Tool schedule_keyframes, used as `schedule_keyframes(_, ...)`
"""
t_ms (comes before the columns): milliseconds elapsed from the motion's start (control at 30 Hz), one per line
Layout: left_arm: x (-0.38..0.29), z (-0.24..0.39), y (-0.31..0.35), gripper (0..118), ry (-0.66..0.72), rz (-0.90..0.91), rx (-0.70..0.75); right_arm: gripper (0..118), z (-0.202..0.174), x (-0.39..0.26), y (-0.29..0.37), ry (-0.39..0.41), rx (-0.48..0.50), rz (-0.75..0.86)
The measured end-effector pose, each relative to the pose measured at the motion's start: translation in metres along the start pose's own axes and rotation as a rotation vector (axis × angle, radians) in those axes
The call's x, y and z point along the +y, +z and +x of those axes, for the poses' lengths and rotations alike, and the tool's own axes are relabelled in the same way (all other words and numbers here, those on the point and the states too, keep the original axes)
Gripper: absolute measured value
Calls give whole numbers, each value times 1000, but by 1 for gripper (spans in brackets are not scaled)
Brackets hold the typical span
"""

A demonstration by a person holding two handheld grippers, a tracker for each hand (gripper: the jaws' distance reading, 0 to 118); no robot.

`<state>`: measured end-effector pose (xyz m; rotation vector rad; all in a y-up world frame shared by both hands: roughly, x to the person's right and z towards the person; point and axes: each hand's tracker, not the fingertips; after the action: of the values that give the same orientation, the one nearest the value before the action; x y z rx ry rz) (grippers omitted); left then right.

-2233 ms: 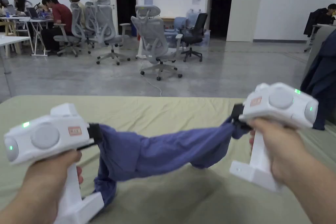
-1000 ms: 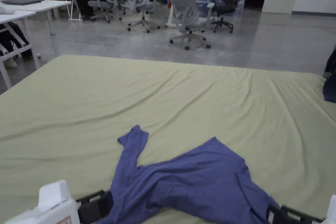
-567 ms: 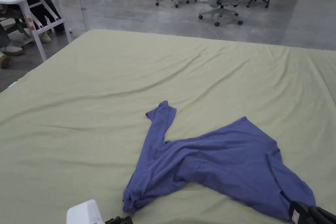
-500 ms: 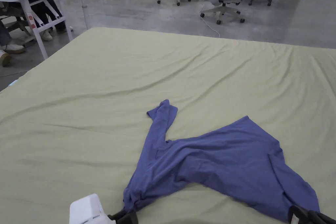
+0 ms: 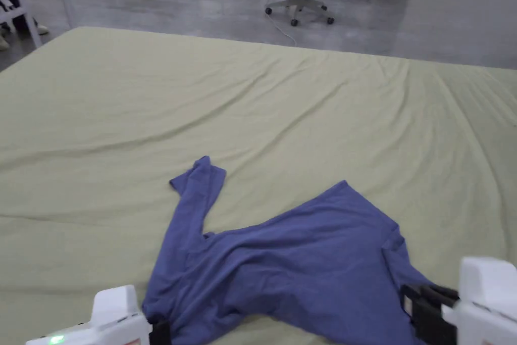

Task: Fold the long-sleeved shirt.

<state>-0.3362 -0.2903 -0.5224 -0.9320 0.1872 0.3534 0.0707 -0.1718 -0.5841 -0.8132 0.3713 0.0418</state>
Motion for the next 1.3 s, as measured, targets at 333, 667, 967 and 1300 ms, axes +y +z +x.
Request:
schedule_keyframes(333, 15, -1, 40, 15, -93, 117, -169, 116, 27, 168, -259, 193, -52, -207)
schedule_keyframes(667, 24, -1, 35, 15, -57, 110, -208, 92, 45, 165, -321, 121, -148, -374)
schedule_keyframes(967, 34, -7, 47, 15, -36, 157, -186, 8, 22, 147, -222, 177, -58, -236)
schedule_keyframes(1300, 66, 5, 142, 15, -16, 379, -257, 8, 4, 88, 73, 35, -14, 293)
